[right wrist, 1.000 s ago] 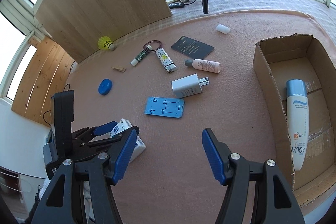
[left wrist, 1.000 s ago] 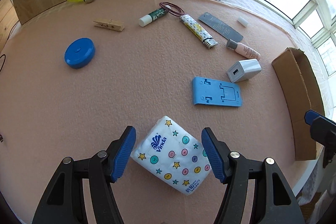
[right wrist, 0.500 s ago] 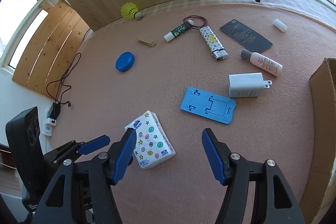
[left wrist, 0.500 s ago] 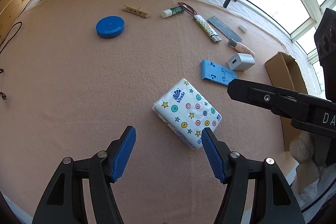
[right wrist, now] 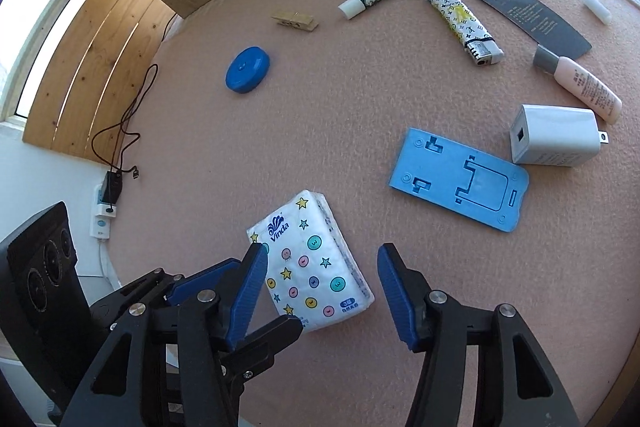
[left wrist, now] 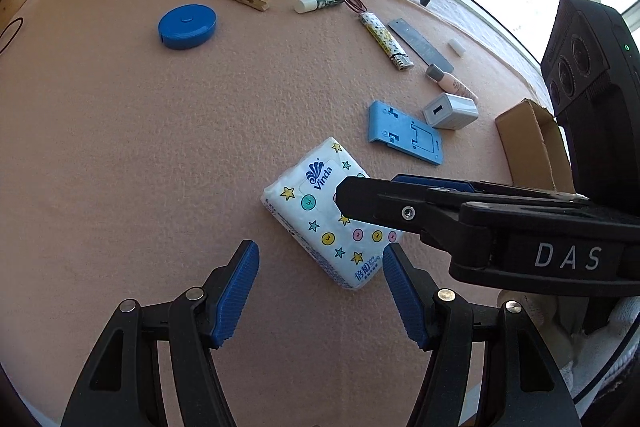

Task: Organize objects
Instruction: 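Lift the tissue pack with the right tool and turn toward the box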

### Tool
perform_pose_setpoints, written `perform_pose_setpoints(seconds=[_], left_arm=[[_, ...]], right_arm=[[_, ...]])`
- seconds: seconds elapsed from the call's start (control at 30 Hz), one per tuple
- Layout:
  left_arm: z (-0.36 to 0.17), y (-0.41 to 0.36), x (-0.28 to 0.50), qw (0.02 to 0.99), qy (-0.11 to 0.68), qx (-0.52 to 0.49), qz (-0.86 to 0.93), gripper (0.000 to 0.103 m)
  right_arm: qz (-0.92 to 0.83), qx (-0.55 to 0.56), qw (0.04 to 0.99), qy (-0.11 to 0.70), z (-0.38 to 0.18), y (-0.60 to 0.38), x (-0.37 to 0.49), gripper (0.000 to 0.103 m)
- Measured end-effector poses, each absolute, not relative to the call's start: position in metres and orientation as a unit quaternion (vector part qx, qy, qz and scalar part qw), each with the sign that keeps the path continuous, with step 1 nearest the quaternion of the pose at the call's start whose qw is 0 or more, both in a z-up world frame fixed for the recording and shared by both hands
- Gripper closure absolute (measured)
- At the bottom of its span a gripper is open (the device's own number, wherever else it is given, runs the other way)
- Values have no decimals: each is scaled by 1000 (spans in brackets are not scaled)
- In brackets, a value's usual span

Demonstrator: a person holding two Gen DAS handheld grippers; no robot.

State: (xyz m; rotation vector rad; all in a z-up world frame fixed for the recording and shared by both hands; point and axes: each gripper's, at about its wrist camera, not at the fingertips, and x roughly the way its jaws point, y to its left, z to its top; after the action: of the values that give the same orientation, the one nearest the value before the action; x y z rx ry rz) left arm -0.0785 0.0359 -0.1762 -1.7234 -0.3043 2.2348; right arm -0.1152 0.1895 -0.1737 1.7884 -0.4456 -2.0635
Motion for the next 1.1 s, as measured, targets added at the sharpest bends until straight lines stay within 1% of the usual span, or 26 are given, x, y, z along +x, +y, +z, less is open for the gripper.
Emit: perform_pose_setpoints(seconds=[0.07,0.13,0.2,0.23,0.27,0.33,0.47,0.67,0.87,1.1], left_arm=[[-179,38,-80,152,-107,-602,776,37],[-180,40,-80,157,-106,-604,774,42],[-180,42,-80,159,-105,-603,775,44],[-181,43,-80,162,-105,-603,774,49],[-182,44,-80,162,-104,-604,774,50],[-181,45,-80,162,-100,-601,776,50],[-179,47,-80,165,-97,-598,779,54],[-166,62,-73,179,-76,-588,785,55],[-145,89,-64,204,-58,-571,793,55],[-118,139,-51,249,-28,-548,798,55]], right_arm=[[-730,637,190,-158,-175,188,-114,57],[-727,639,194,-161,-176,186,-113,65],[-724,641,197,-162,-178,185,-112,68],[-722,642,199,-164,-179,183,-111,70],[-720,644,200,-164,-180,183,-110,72],[-722,643,197,-163,-181,183,-108,73],[-722,640,193,-178,-182,188,-106,75],[-732,628,181,-194,-175,202,-95,76],[-751,605,164,-207,-154,228,-80,76],[-778,577,126,-215,-125,273,-54,76]])
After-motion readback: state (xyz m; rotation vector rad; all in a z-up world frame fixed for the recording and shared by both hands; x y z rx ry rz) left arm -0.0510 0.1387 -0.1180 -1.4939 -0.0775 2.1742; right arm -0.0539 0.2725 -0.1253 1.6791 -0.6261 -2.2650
